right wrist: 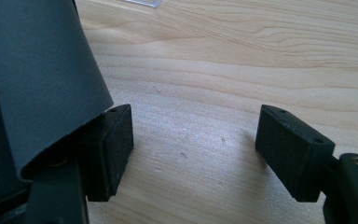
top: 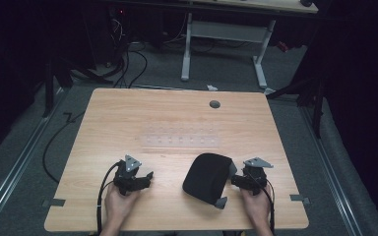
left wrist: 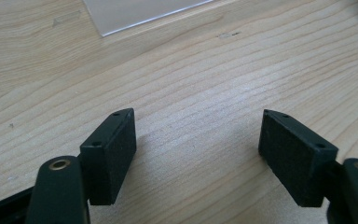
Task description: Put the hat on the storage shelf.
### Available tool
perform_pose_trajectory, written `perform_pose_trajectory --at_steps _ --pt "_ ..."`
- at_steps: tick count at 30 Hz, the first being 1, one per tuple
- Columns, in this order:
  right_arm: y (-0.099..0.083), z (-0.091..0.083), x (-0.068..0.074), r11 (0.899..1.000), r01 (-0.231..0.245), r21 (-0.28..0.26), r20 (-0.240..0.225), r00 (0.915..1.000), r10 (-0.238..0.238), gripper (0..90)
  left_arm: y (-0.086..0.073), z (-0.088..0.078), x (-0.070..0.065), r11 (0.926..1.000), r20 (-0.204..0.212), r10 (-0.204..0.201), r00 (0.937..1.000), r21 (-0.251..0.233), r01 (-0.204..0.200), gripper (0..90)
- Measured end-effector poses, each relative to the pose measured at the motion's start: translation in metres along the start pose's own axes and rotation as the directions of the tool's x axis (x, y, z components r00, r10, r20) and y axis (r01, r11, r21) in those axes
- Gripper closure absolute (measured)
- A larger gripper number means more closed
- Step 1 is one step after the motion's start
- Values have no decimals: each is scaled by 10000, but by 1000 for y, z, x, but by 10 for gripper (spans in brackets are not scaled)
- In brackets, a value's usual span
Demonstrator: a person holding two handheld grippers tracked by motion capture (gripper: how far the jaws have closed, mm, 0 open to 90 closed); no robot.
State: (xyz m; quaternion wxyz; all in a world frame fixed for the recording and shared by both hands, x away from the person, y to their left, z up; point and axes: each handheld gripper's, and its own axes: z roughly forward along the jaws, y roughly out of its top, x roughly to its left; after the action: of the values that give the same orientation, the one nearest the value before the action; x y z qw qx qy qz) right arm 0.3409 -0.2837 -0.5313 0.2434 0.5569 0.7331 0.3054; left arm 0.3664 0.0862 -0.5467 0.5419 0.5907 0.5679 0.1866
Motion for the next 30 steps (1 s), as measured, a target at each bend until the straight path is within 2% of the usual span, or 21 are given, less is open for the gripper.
perform_pose_trajectory --at_steps 30 --pt "0 -1 0 10000 12 36 -26 10000 -12 279 0 0 0 10000 3 4 10000 13 -4 268"
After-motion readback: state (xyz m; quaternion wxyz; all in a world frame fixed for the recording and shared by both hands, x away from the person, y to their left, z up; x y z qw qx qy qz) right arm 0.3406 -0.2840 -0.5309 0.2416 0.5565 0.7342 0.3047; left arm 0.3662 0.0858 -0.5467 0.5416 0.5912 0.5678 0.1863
